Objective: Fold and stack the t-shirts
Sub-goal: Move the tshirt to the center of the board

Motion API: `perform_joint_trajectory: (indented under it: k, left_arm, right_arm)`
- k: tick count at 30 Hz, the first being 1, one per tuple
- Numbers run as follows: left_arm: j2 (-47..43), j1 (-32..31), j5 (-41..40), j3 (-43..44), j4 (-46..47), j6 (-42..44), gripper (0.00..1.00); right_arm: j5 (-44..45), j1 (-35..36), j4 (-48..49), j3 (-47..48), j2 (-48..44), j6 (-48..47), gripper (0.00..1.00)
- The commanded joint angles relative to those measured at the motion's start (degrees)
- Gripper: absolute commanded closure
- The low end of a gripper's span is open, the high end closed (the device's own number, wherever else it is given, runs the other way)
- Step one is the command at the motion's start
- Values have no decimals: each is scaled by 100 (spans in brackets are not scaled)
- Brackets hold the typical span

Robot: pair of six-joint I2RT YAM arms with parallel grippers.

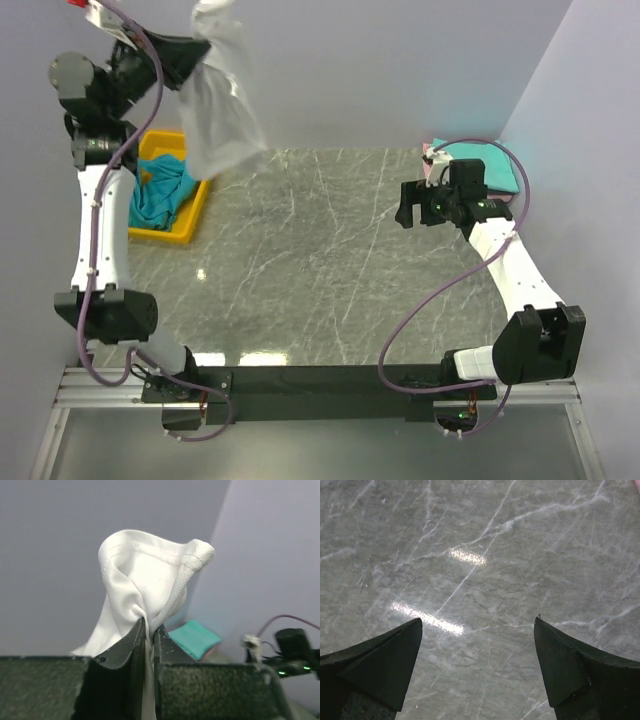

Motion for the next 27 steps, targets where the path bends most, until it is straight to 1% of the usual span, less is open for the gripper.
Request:
perform_joint_trajectory:
  k: [1, 2, 4, 5, 7, 8, 10, 11, 12, 13, 14, 15, 16, 17, 18, 19, 20, 21, 23, 24, 25, 26, 27]
  left_arm:
    - [-305, -289, 220, -764, 486, -788, 99]
    - [-453, -334, 342, -1262, 583, -1147, 99]
    - [-603, -378, 422, -1853, 855, -1466, 99]
    - [-761, -378, 431, -2535, 917, -1580, 99]
    - [-894, -378, 432, -3163, 840, -1512, 99]
    - [-946, -378, 405, -3697, 377, -1354, 89]
    - [-930, -343, 458, -4183, -107, -705, 71]
    - [-877, -317, 362, -4533, -859, -354, 59]
    - [-851, -247, 230, -4711, -1223, 249, 54]
    - [-833, -20, 142, -4904, -1401, 490, 50]
    - [-798, 122, 80, -5193, -1507, 693, 38]
    - [-771, 288, 45, -5283, -1734, 1043, 28]
    - [-736, 586, 53, -5336, -1858, 1238, 27]
    - [-640, 693, 10, -5250, -2086, 1658, 26]
    - [-587, 851, -25, -5179, -2454, 1862, 26]
    - [-543, 861, -78, -5135, -2666, 2064, 26]
    - [-508, 870, -253, -5048, -2860, 2318, 28]
    - [-525, 844, -315, -5073, -3044, 2721, 29]
    - [-586, 800, -586, -5195, -3221, 3040, 30]
    - [-587, 739, -693, -5231, -3413, 3338, 30]
    - [-569, 695, -816, -5275, -3520, 3584, 31]
    - [-517, 651, -1034, -5293, -3616, 3804, 34]
    - [-481, 563, -1123, -5336, -3670, 3893, 34]
  right_arm:
    - [-158, -141, -70, 311, -97, -7, 2]
    - [-184, -159, -88, 355, -79, -25, 2]
    - [-219, -220, -158, 372, -27, -77, 2]
    - [-263, -229, -184, 390, -18, -104, 2]
    - [-290, -247, -229, 381, 44, -183, 2]
    - [-307, -255, -246, 390, 61, -209, 2]
    - [-430, -247, -343, 390, 158, -297, 4]
    - [-465, -247, -369, 408, 202, -332, 4]
    - [-492, -255, -465, 416, 289, -368, 4]
    - [-509, -256, -518, 425, 325, -455, 5]
    - [-518, -247, -562, 417, 360, -491, 5]
    - [-536, -238, -658, 408, 439, -526, 6]
    - [-571, -238, -694, 399, 492, -570, 7]
    - [-588, -212, -729, 390, 544, -587, 8]
    - [-615, -125, -834, 390, 684, -631, 10]
    - [-641, -45, -879, 399, 755, -649, 13]
    - [-615, 25, -914, 381, 834, -658, 15]
    - [-580, 226, -949, 364, 992, -675, 16]
    - [-423, 429, -967, 303, 1177, -702, 21]
    - [-378, 630, -1002, 285, 1369, -719, 24]
    - [-343, 719, -1019, 241, 1467, -719, 25]
    - [-264, 816, -1028, 215, 1633, -728, 25]
    - [-220, 904, -1002, 188, 1713, -720, 26]
